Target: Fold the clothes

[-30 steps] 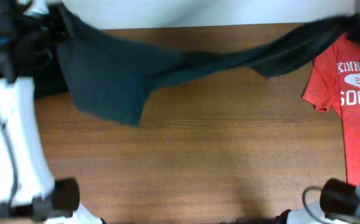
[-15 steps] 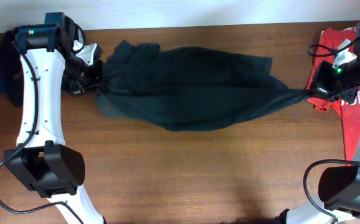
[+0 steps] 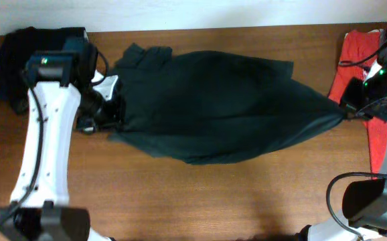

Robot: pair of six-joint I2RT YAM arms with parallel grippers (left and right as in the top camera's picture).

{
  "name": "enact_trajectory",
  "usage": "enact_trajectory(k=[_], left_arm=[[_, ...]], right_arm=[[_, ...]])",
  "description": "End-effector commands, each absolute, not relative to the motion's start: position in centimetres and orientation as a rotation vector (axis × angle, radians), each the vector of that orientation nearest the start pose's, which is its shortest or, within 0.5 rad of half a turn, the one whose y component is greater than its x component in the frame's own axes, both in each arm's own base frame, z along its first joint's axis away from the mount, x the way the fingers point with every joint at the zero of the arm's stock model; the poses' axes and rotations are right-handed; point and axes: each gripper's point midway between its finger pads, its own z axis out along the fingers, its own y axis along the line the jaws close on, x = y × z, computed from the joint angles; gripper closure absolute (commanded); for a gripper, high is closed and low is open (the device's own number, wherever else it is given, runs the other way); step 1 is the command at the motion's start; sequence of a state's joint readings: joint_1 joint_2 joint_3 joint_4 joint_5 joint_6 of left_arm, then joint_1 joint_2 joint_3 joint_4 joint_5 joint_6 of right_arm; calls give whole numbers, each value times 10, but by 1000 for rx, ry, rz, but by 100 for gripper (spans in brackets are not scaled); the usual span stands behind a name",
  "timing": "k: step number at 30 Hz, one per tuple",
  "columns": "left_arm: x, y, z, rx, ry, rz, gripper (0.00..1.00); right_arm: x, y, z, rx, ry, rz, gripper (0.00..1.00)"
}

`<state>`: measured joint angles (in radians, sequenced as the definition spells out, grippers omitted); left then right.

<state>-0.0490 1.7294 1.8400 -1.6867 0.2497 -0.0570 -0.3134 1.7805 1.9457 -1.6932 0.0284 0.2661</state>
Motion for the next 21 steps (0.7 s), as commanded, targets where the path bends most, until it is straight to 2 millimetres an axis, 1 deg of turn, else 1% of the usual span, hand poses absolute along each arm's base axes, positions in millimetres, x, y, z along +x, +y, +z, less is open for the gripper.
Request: enact_trajectory(k=[1,3,4,7,10,13,16,18,20,21], left_arm=[[268,-50,219,-80,3157,-350,99],[256,-41,207,-163,3206,-265,99],[252,-35,204,-193,3219,-225,99],[250,-29,201,-231,3226,-220,100],[253,-28,201,-228,3215,-216,99],[263,-29,195,-222,3180,-219,99],[280,-29,186,-211,3120,-222,98],[294,-29,176,-205,3069,-226,98],[310,-29,162,-221,3014,-230,98],[316,-29,157,-216,2990,-231,98]], right_arm=[[276,-106,209,946,3036,-142,96],[260,-119,197,1058,3053,-311,96],[256,-120,192,1091,3059,-339,96],[252,-119,188,1095,3079,-341,96],[254,-119,188,1091,3071,-339,96],[266,-121,182,1084,3028,-319,96],[287,-118,173,1074,2975,-222,96],[296,-115,167,1069,2947,-168,96],[308,-111,161,1059,2916,-95,96],[312,-112,159,1056,2903,-94,96]])
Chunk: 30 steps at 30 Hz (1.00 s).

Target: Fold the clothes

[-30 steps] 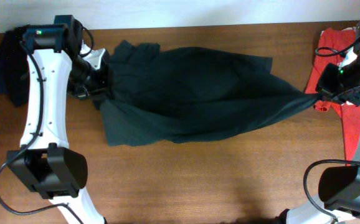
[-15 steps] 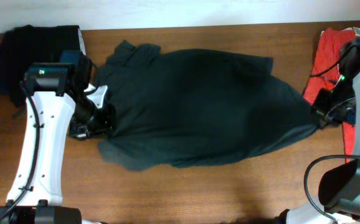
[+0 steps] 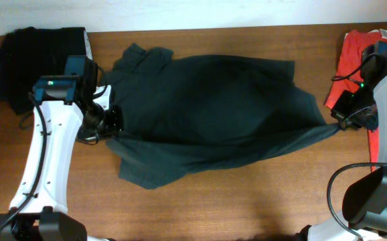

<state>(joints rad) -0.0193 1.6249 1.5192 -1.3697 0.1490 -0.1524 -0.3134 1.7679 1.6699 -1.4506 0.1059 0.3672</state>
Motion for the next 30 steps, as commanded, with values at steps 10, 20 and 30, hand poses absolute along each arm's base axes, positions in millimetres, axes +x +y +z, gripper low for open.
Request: enact_trajectory(k=[10,20,30], left_arm=[[392,-27,164,-169,2674,-219,99],[433,-12,129,-195,2634,-97,99],[479,-8,105,-196,2534,-77,99]], right_arm=[[347,-122,112,1013,2767,-71,96],[396,-125,116,931,2582,46,96],[427,-130,109,890,2505,75,96]])
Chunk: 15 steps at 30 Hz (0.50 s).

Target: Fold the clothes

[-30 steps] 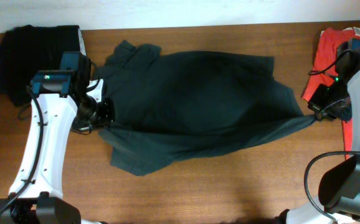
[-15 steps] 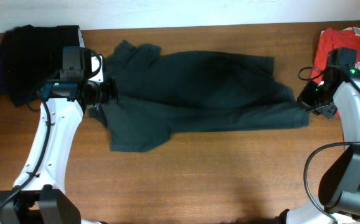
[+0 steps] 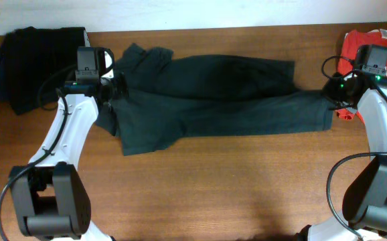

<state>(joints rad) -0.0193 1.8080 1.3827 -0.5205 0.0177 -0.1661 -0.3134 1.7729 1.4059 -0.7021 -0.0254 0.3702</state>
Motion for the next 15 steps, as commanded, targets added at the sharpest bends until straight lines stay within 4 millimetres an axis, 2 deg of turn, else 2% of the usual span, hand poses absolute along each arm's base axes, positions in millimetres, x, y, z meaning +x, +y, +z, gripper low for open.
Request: enact_trajectory(k=[1,3,4,5,6,7,8,11,13,15], left_arm=[[481,-8,101,-196,2533,-75,99],[491,-8,94,-195,2515,-75,99],[495,-8,90,-195,2508,-76,94],[496,-8,89,-194,2505,-77,73],[496,-8,87,-195,2507,-75,44],[497,-7,88,-197,2506,-75,18],[494,-6,92,-202,2512,-83,1],[473,-4,121,-216,2581,-142,1],[453,-9,132,-217,2642,-178,1],[419,-25,123,-211,2780,-282,1]], right_arm=[[430,-129,105,874,2509,73,96],[439,-127,95,855,2511,71,96],[442,-125,91,849,2515,72,95],[442,-124,89,849,2516,72,88],[442,-124,89,848,2519,72,51],[441,-124,90,853,2523,73,1],[437,-127,94,867,2536,71,1],[419,-133,113,933,2602,74,1],[405,-128,123,969,2657,126,1],[391,-113,123,990,2730,206,1]])
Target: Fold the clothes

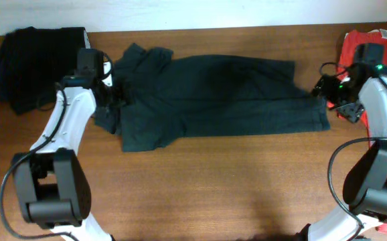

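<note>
A dark green shirt (213, 97) lies across the table, folded lengthwise into a long band, with its collar end at the left and a flap hanging forward at the lower left. At the shirt's left edge, my left gripper (115, 96) is low on the fabric and seems shut on it; the wrist hides its fingers. My right gripper (319, 89) is down at the shirt's upper right corner, and the cloth there draws up to it.
A pile of black clothes (36, 60) lies at the back left, just behind my left arm. A red garment (357, 50) lies at the back right, under and beside my right arm. The wooden table (213, 181) stretches in front of the shirt.
Both grippers have shifted slightly along the shirt's ends. The front layer now lies a little further back and flatter, and the right edge has settled on the table.
At first the shirt was spread wide, my grippers holding its left and right ends toward the front. Then the front edge was carried further back. By 0.5 s ago it lay doubled as a long band, and it now rests flat.
</note>
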Robot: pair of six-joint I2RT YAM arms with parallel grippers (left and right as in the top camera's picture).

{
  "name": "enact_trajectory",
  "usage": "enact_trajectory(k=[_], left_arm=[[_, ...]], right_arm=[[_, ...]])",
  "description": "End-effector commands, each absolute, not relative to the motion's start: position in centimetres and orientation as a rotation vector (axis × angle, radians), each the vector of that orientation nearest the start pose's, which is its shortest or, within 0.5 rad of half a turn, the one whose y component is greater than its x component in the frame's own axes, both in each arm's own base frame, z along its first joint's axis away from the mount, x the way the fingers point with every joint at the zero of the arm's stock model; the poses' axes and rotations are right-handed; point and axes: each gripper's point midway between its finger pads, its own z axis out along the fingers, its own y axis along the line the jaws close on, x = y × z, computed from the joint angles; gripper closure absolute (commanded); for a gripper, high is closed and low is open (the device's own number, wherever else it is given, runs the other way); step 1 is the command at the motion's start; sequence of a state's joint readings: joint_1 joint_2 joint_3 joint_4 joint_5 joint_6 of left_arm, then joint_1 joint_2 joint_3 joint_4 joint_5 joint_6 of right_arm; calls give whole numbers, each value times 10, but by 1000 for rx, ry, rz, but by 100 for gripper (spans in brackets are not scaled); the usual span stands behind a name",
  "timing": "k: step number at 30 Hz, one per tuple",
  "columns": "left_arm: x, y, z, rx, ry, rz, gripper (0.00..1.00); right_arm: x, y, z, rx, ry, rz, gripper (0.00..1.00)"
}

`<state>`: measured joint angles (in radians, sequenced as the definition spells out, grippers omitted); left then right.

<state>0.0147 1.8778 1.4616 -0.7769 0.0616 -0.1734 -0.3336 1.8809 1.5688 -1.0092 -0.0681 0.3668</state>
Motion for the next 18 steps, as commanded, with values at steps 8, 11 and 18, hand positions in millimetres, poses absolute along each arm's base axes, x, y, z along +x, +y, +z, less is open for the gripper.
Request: enact_trajectory(k=[8,11,18], left_arm=[[336,-59,53,-200,3124,-415,2],[337,-49,35,-207,3111,-340,4],[339,-26,13,-218,3132,-225,10]], right_arm=[[374,-83,111,952,2853,230,1],[375,-77,111,892,2874,228,1],[371,-73,110,852,2903,228,1]])
